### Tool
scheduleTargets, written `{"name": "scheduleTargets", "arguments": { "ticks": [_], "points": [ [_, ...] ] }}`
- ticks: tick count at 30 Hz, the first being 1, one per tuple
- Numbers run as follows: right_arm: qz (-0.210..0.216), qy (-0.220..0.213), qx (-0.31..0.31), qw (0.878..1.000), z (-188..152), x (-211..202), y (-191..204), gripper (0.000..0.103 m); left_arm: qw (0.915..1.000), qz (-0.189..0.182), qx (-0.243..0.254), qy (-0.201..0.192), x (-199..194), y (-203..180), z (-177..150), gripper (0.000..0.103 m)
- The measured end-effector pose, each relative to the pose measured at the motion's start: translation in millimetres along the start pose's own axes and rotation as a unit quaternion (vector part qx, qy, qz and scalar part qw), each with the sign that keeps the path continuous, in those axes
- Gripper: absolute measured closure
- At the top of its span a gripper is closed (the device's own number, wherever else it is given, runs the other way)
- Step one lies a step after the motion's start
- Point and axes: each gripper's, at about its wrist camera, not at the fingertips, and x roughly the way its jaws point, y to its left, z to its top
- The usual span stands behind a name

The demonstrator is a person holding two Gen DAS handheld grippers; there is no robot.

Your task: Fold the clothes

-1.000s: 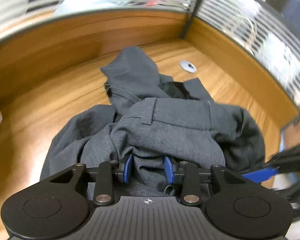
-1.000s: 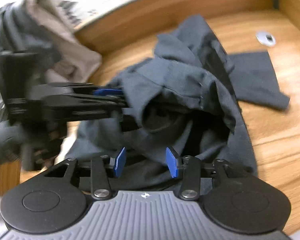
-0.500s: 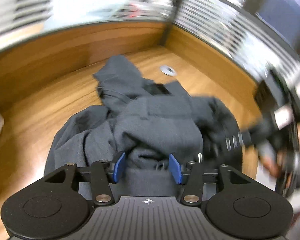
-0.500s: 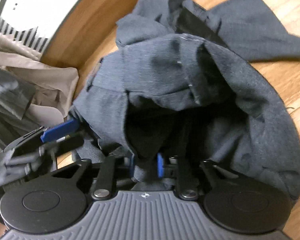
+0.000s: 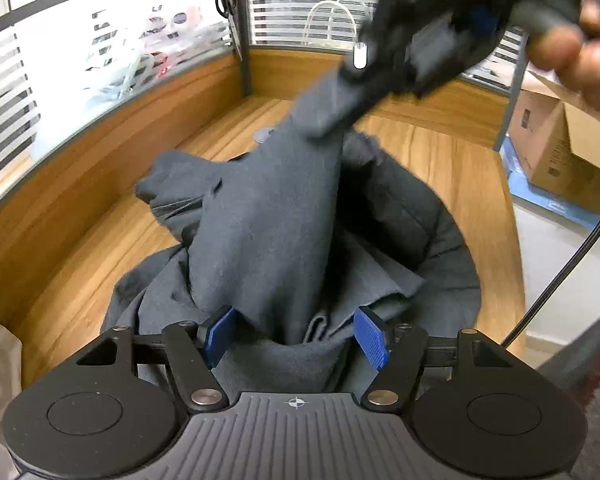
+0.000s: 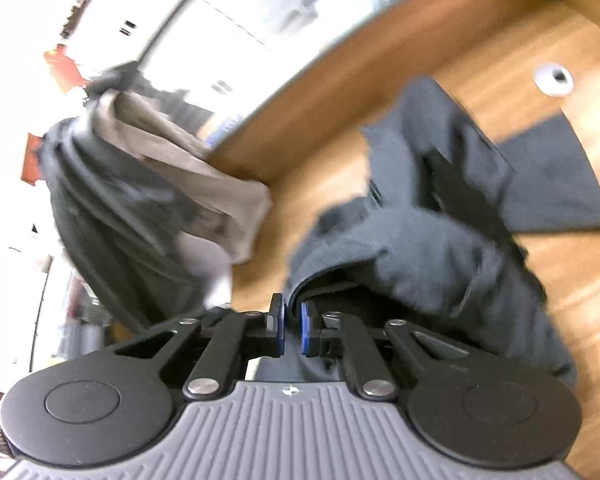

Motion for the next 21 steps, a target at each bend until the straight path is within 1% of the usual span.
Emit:
{"name": "scheduleTargets", "arguments": {
  "ticks": [3, 6, 10, 12, 14, 18, 21],
  "points": [
    [-0.001, -0.004, -0.014, 1.0, 5, -7, 11, 0.096, 0.9999, 0.012, 0.003, -0.006, 4, -4, -2, 0.032],
    [-0.023, -0.01, -0.024, 0.999, 7, -7, 9, 0.096, 0.9999, 0.013, 0.001, -0.01, 1, -8, -5, 0.032],
    [-0.031, -0.055, -0.019, 0.998, 22, -1, 3, 0.096, 0.9999, 0.014, -0.005, -0.008, -5, -6, -6, 0.032],
    [-0.04, -0.065, -0.031, 0.997, 35, 11, 2, 0.096, 0.9998, 0.018, -0.007, -0.004, -6, -4, -8, 0.032],
    [-0.058, -0.069, -0.045, 0.995, 41, 30, -2, 0.096, 0.9997, 0.019, -0.014, -0.001, -7, -1, -10, 0.032],
    [-0.097, -0.056, -0.06, 0.992, 61, 68, -20, 0.096, 0.999, 0.022, -0.037, -0.008, -13, 7, -9, 0.032],
    [-0.123, -0.042, -0.065, 0.989, 68, 90, -37, 0.095, 0.9985, 0.021, -0.048, -0.013, -17, 11, -7, 0.033]
  ]
}}
